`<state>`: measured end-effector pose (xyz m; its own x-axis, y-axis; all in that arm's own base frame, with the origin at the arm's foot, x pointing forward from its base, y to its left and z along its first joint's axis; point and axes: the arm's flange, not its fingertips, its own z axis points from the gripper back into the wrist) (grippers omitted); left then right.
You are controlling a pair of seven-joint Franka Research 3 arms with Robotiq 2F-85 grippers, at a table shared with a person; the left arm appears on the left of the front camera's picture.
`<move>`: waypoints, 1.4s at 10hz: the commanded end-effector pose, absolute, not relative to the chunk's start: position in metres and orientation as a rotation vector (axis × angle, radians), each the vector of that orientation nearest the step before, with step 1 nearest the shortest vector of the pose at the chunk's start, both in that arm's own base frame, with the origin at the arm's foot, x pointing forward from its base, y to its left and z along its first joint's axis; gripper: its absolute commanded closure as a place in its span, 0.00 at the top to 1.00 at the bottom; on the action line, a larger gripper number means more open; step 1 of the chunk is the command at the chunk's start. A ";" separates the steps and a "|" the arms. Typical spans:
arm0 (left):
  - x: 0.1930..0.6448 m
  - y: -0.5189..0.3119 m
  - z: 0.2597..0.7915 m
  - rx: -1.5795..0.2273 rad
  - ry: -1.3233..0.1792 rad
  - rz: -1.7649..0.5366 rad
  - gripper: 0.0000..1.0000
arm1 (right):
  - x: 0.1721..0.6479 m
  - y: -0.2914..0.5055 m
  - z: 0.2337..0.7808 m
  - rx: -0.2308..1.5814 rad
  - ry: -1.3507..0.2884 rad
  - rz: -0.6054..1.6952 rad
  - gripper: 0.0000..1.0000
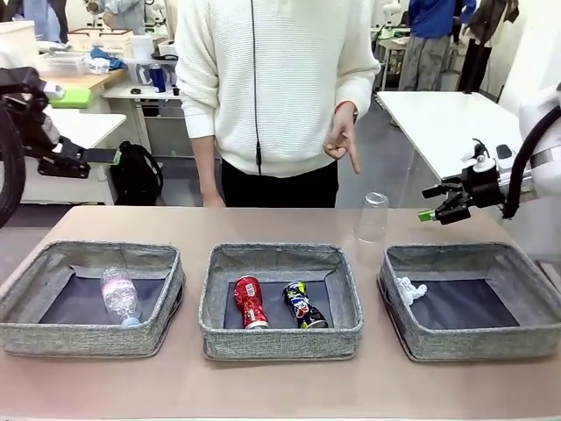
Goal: Sort the waste into the appropriate baskets.
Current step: Pick up the waste item pointed out by the person.
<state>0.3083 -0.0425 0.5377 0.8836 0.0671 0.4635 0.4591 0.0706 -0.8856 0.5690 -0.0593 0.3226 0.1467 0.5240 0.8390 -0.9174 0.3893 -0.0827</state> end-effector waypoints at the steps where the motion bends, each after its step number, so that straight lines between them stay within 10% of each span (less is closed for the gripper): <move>1: 0.307 -0.045 0.538 -1.500 -0.463 -0.328 1.00 | 0.613 -0.053 0.314 0.570 -0.913 1.091 1.00; 14: 0.307 -0.045 0.538 -1.500 -0.463 -0.328 1.00 | 0.645 0.021 0.230 0.918 -0.935 1.024 1.00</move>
<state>0.3083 -0.0425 0.5378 0.8835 0.0671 0.4636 0.4593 0.0704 -0.8855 0.6388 0.0205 0.2292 0.2386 0.3560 0.9035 -0.9555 0.2524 0.1528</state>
